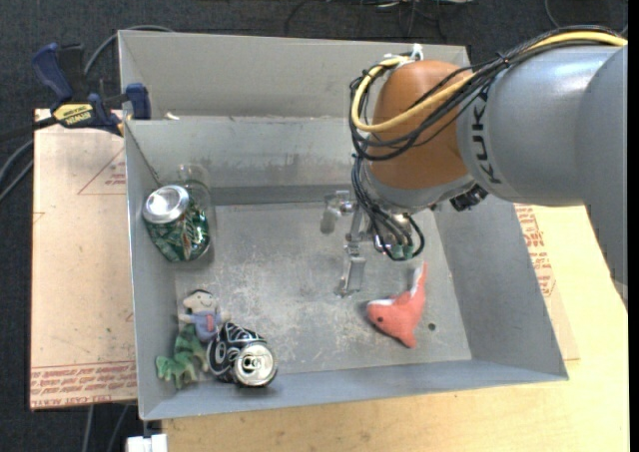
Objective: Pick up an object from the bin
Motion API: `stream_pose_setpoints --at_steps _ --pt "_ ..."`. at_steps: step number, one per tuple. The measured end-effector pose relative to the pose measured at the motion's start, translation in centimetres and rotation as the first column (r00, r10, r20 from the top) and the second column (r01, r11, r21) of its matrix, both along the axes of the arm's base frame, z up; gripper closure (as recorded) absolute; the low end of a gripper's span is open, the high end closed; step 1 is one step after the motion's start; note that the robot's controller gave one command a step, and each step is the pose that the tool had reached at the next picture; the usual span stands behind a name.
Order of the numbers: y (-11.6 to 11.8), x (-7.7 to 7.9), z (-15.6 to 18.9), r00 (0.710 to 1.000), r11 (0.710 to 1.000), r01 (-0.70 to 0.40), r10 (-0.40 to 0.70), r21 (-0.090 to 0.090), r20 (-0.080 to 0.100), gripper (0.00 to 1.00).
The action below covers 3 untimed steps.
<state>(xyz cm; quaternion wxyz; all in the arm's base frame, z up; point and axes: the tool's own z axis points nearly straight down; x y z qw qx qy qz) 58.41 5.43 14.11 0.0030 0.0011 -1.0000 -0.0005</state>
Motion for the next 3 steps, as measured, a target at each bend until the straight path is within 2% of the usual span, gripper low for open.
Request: stream_pose_setpoints --at_steps 1,2,3 --pt "0.0 0.2 0.5 1.000 1.000 0.002 -0.002 0.000 0.007 0.00" --pt "-0.1 0.1 0.5 1.000 1.000 0.002 -0.002 0.000 0.007 0.00" --pt "-1.1 0.2 9.9 0.981 0.981 -0.192 0.192 0.001 0.008 0.00"
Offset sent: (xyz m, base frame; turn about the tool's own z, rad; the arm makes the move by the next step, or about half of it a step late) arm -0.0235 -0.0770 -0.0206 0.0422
